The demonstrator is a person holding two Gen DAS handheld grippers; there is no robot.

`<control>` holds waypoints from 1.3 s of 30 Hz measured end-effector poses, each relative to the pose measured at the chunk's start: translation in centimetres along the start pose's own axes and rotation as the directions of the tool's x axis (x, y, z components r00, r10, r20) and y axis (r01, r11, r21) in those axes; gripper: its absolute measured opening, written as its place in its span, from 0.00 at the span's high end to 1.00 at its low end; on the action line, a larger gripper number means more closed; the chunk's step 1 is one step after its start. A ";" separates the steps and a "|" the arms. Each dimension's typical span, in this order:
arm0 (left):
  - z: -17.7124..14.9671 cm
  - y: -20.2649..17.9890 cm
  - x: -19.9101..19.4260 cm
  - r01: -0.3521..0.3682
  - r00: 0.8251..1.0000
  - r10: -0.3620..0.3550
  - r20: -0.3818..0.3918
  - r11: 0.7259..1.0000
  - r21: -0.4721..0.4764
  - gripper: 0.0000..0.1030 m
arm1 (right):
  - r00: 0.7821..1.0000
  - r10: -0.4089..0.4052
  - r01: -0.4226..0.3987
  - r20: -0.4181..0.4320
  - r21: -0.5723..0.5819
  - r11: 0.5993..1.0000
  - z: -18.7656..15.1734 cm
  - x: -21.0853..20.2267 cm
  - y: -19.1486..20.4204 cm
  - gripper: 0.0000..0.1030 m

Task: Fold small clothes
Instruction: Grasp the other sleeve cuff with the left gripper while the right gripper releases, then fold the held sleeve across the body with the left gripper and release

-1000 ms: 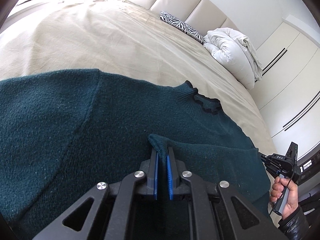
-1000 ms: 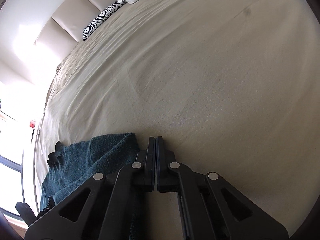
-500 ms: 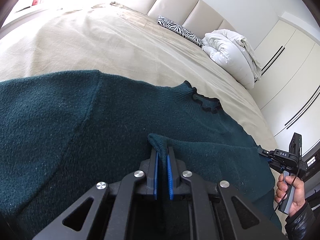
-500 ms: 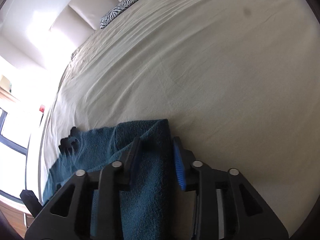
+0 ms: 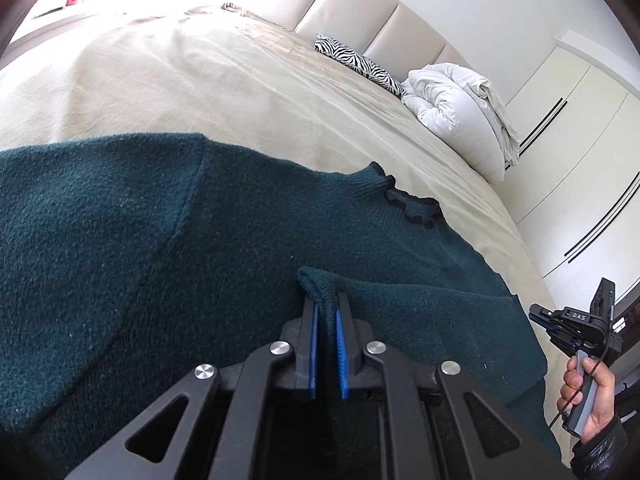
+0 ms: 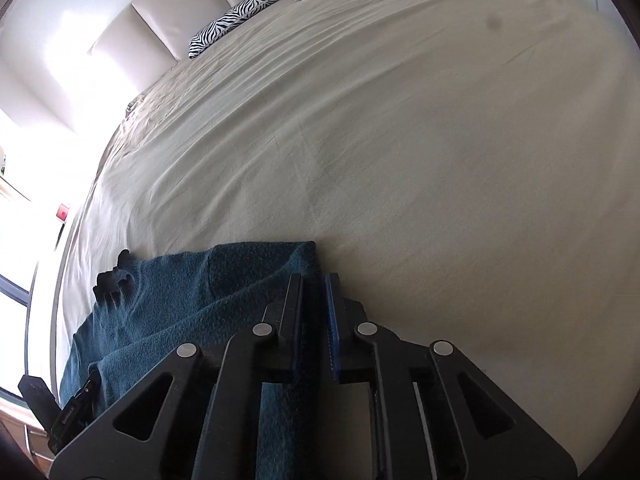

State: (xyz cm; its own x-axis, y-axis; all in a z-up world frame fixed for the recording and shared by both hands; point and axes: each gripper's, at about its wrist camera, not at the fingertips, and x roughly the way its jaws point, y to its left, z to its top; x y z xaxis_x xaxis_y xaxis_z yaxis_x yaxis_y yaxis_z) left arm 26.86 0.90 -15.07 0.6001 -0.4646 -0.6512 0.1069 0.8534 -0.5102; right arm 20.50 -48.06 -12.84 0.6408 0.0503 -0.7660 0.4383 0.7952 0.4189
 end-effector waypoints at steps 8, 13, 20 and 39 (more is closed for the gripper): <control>0.0 0.2 -0.2 0.007 1.000 -0.007 0.002 1.000 -0.001 0.88 | 0.977 0.156 -0.169 -0.146 -0.077 0.983 -6.6 -2.3 3.4 0.90; 0.1 0.3 -0.7 0.025 1.000 -0.025 -0.011 1.000 -0.008 0.87 | 0.969 0.226 -0.220 -0.104 0.069 0.973 -8.1 -1.8 -1.2 0.97; -0.5 0.5 -7.2 0.006 1.000 -0.006 0.018 1.000 -0.023 0.31 | 1.000 -0.006 0.006 0.013 0.052 0.999 -8.2 -6.6 -2.3 0.84; -7.8 28.9 -32.7 0.074 0.886 0.307 0.347 0.644 -0.761 0.25 | 0.942 0.282 -0.221 0.180 -0.300 0.928 -16.5 -16.1 20.1 0.14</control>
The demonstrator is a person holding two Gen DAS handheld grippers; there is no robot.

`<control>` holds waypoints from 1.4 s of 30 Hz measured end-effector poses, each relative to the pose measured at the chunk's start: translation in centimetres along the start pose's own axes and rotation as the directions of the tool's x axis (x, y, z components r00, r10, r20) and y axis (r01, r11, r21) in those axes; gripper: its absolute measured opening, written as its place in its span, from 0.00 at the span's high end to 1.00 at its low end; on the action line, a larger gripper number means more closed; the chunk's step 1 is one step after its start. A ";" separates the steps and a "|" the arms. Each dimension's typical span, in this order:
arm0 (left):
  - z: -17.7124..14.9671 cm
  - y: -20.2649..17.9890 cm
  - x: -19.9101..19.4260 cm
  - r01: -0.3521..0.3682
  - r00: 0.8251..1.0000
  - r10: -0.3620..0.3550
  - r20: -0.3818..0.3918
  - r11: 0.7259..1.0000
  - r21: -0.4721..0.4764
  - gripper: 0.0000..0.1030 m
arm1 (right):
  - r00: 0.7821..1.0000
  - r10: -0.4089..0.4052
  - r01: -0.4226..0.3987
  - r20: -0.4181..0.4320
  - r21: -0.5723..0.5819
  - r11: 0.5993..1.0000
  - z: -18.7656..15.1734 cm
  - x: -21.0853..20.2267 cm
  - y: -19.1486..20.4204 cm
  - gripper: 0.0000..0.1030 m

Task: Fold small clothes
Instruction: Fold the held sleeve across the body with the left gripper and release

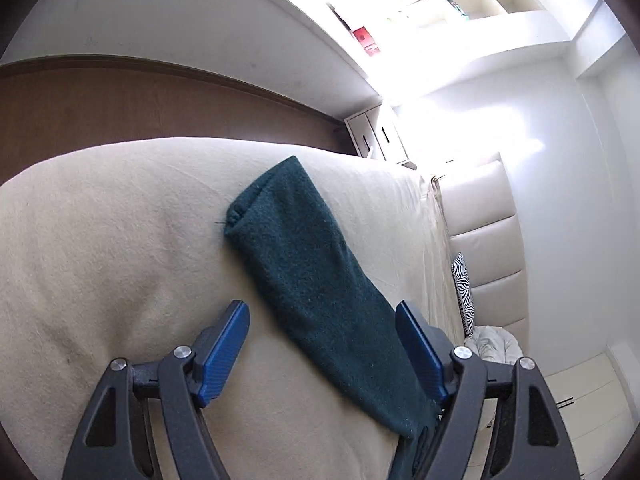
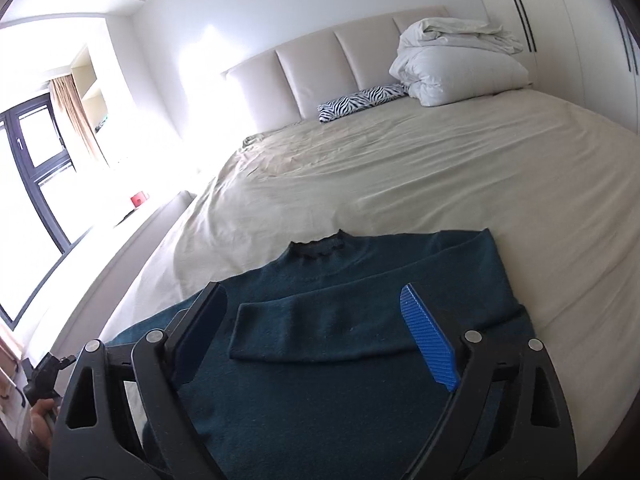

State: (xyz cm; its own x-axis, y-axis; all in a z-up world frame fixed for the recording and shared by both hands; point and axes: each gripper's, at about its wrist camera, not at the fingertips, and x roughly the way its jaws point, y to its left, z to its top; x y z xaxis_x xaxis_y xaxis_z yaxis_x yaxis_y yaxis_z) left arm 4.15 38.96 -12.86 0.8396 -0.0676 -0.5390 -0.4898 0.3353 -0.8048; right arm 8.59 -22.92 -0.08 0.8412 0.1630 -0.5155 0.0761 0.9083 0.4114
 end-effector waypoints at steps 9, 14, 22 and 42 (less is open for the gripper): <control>2.6 0.8 3.5 0.000 0.997 0.011 0.073 0.989 -0.148 0.36 | 0.993 0.079 -0.071 -0.082 0.099 0.993 -2.9 0.7 1.4 0.14; 3.5 1.2 5.5 -0.036 0.999 0.038 0.008 0.987 -0.158 0.91 | 0.994 0.075 -0.061 -0.081 0.162 0.985 -3.8 0.6 -1.0 0.14; -0.6 -9.2 5.5 -0.124 0.992 0.115 0.047 0.952 0.279 0.91 | 0.995 0.056 -0.035 -0.076 0.262 0.964 -5.6 -0.5 -5.4 0.17; -42.5 -31.0 13.3 0.069 0.985 0.152 -0.076 0.049 0.996 0.90 | 1.000 -0.023 0.029 -0.018 0.481 0.876 -10.0 -6.0 -18.8 0.17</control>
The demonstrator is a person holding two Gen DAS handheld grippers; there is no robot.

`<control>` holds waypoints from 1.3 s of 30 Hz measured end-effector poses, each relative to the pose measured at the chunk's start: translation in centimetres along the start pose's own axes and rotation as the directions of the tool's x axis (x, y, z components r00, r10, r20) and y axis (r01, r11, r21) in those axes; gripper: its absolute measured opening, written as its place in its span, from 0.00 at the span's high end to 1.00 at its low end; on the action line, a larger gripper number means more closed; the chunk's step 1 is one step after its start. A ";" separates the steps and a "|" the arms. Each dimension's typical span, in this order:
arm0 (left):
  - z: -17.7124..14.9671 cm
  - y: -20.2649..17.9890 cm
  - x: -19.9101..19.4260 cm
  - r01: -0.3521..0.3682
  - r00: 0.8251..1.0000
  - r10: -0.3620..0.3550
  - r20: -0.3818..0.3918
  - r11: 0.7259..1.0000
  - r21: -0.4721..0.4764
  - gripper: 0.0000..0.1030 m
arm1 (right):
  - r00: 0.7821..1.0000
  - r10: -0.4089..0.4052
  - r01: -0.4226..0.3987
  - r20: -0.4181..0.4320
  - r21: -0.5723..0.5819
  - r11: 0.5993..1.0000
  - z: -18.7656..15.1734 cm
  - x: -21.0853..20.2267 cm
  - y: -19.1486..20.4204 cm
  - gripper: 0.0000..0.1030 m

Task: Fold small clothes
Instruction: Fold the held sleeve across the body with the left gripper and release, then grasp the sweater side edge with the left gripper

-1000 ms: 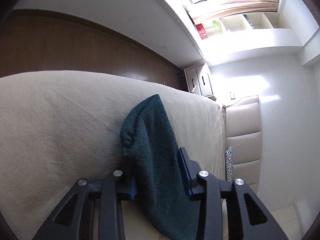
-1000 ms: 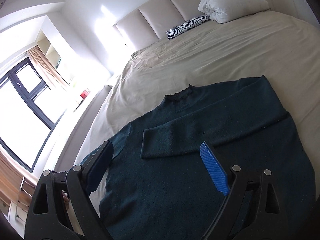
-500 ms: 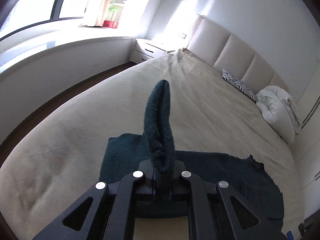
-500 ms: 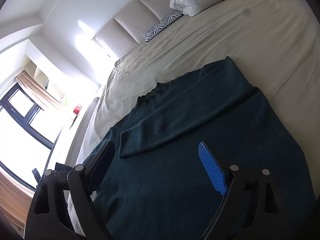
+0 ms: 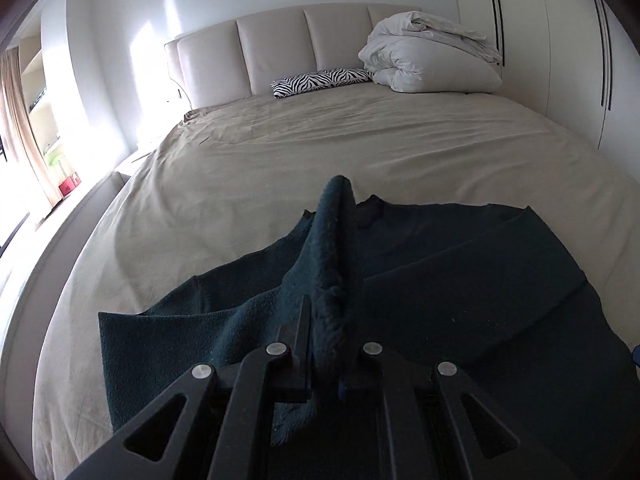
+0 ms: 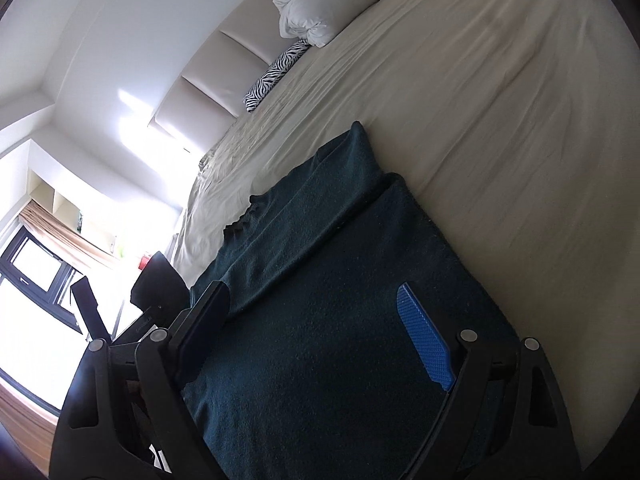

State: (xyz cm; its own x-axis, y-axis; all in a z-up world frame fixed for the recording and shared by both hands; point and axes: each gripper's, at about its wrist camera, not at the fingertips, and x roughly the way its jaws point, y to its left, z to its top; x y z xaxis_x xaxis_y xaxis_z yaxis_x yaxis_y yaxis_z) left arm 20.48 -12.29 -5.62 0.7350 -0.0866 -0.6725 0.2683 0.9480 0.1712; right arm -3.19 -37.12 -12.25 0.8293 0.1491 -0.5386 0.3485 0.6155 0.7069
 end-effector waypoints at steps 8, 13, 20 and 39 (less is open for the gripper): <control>-3.0 -6.6 2.1 0.102 0.991 -0.090 -0.098 0.987 0.124 0.36 | 1.000 -0.022 0.022 0.000 0.018 1.000 0.2 0.1 -1.8 0.17; -4.4 -3.9 -0.3 0.175 0.981 -0.171 -0.091 0.984 0.036 0.24 | 0.999 -0.030 0.030 -0.013 -0.007 1.000 0.4 0.7 -0.7 0.17; -8.7 5.5 -4.0 0.222 0.971 -0.235 -0.053 0.959 -0.176 0.19 | 0.994 -0.023 0.004 -0.109 -0.170 0.985 1.7 5.9 5.9 0.17; -13.5 25.1 -3.7 0.135 0.989 -0.143 0.036 0.783 -0.607 0.23 | 0.887 -0.263 0.050 -0.378 -0.488 0.871 1.1 25.9 16.8 0.83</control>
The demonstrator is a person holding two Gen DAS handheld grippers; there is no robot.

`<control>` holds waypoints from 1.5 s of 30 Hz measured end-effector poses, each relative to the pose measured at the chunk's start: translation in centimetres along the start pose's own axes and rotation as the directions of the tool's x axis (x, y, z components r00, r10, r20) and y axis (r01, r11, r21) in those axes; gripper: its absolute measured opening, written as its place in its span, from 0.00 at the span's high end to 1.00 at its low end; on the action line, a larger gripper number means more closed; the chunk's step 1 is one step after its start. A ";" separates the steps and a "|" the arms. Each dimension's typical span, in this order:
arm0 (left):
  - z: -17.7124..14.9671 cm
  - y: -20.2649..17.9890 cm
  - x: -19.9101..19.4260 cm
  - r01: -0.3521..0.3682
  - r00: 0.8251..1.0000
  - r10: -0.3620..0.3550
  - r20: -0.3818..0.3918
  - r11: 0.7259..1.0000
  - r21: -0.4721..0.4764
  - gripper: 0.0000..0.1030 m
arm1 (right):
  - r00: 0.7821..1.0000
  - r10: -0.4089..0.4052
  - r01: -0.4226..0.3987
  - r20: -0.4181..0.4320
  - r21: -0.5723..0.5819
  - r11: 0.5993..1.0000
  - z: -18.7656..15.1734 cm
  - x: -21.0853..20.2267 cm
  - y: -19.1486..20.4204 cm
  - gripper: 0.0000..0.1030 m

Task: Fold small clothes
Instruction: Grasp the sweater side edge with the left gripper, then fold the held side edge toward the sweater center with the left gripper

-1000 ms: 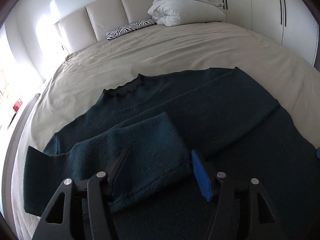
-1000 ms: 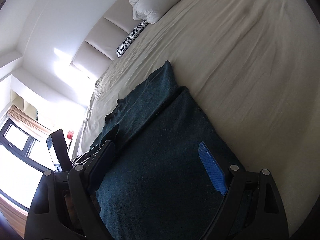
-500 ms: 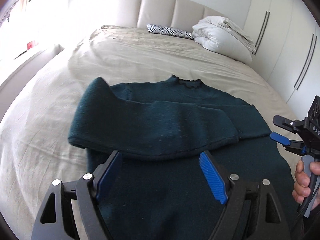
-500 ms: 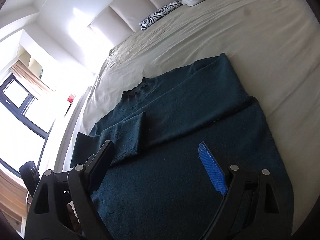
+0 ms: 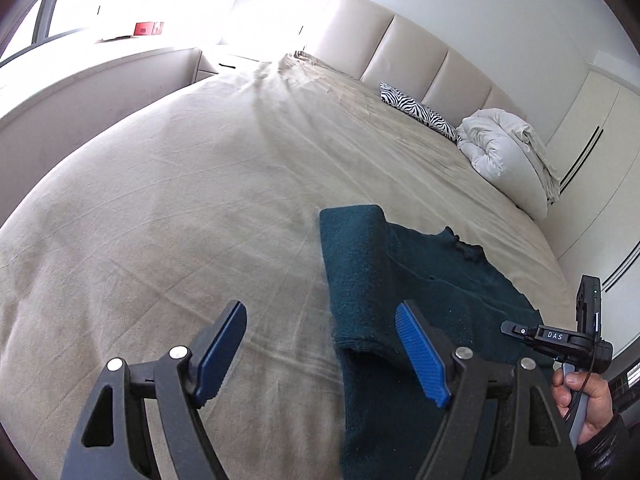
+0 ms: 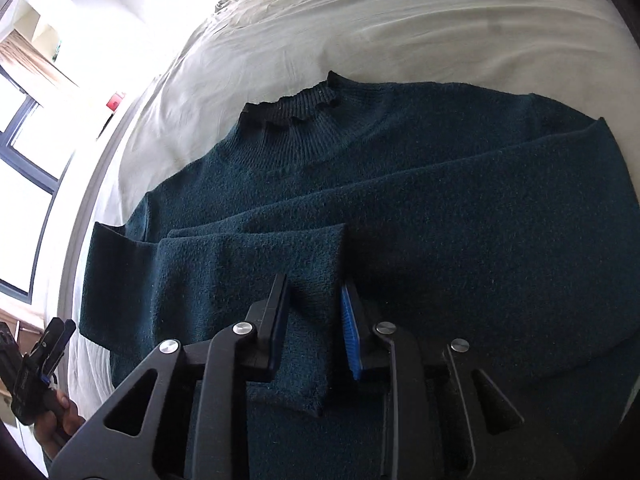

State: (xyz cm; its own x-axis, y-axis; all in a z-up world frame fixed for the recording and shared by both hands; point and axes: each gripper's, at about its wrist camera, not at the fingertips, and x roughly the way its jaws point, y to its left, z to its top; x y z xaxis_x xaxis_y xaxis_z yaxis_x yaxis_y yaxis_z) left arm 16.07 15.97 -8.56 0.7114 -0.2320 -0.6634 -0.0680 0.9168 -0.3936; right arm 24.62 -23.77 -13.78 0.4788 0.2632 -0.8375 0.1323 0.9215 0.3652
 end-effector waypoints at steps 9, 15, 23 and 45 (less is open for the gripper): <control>1.7 -0.2 1.8 0.038 0.999 -0.039 -0.011 0.999 -0.023 0.24 | 0.999 0.011 -0.010 0.053 -0.029 1.000 0.8 -3.3 -0.9 0.94; 3.8 -0.5 4.5 0.034 0.998 -0.035 -0.049 0.999 -0.033 0.28 | 0.998 -0.021 0.021 0.053 -0.007 1.000 1.0 -3.5 -3.5 0.94; 5.9 0.2 11.4 0.028 0.978 -0.045 -0.201 0.996 -0.085 0.51 | 0.996 -0.066 0.069 0.064 -0.037 0.997 1.6 -3.8 -4.9 0.94; 6.0 0.0 14.3 -0.017 0.985 0.013 -0.174 1.000 -0.023 0.90 | 0.989 -0.135 0.138 0.063 -0.058 0.989 2.3 -1.3 -5.7 0.95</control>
State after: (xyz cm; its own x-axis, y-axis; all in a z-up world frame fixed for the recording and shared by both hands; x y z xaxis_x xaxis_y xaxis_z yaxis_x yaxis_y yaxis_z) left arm 30.48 14.66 -14.23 0.5775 -0.2731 -0.7693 -0.0965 0.9129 -0.3965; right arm 25.23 -30.04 -13.89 0.5107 0.1182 -0.8516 0.1468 0.9640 0.2218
